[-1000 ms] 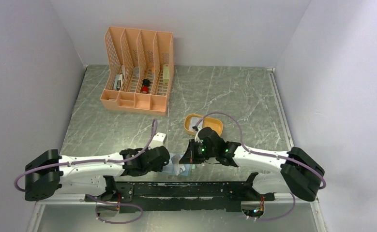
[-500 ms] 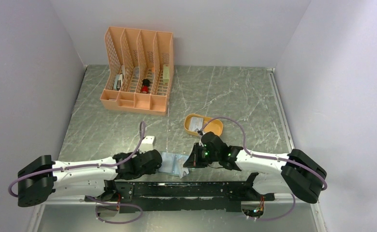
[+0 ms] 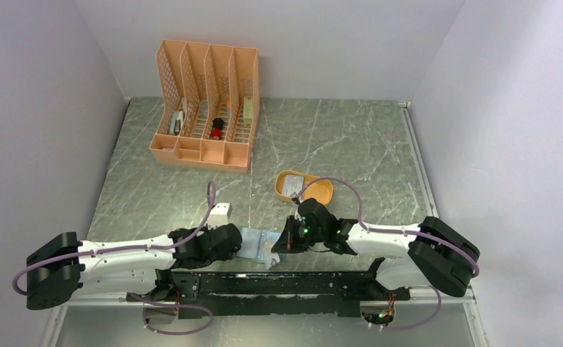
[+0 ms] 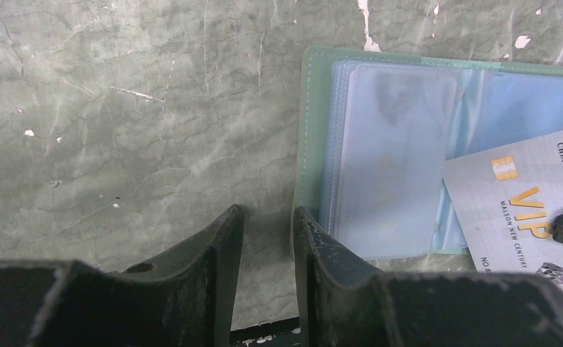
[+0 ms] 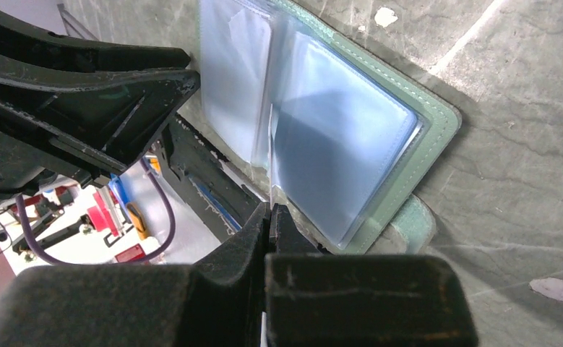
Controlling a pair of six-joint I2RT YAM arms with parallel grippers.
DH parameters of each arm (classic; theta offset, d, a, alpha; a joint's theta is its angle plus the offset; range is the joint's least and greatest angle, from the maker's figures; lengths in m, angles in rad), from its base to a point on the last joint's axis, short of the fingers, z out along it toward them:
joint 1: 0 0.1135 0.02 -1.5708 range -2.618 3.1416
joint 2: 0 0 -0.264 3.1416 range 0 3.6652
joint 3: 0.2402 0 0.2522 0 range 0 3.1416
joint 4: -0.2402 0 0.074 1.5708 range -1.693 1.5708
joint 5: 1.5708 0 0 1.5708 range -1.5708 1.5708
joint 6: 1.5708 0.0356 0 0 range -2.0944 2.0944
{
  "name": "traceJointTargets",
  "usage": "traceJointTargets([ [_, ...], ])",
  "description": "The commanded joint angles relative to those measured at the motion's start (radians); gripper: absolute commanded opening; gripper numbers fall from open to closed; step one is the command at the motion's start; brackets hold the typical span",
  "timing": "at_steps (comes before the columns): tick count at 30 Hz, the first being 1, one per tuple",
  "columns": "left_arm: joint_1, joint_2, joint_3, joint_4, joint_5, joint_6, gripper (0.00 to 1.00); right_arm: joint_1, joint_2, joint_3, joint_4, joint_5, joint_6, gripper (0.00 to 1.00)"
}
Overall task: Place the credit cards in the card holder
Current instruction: Insert the credit card into the card holder.
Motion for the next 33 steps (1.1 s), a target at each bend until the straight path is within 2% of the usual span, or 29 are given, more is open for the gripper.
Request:
traceJointTargets([
  [1, 0.005, -0.003, -0.013, 0.008, 0.017, -0.016, 0.37, 0.008, 0.021, 0.023, 0.037, -0.017, -0.01, 0.0],
  [33, 0.005, -0.004, -0.011, 0.015, 0.04, -0.014, 0.34, 0.012, 0.068, 0.004, 0.122, -0.03, 0.028, 0.0],
])
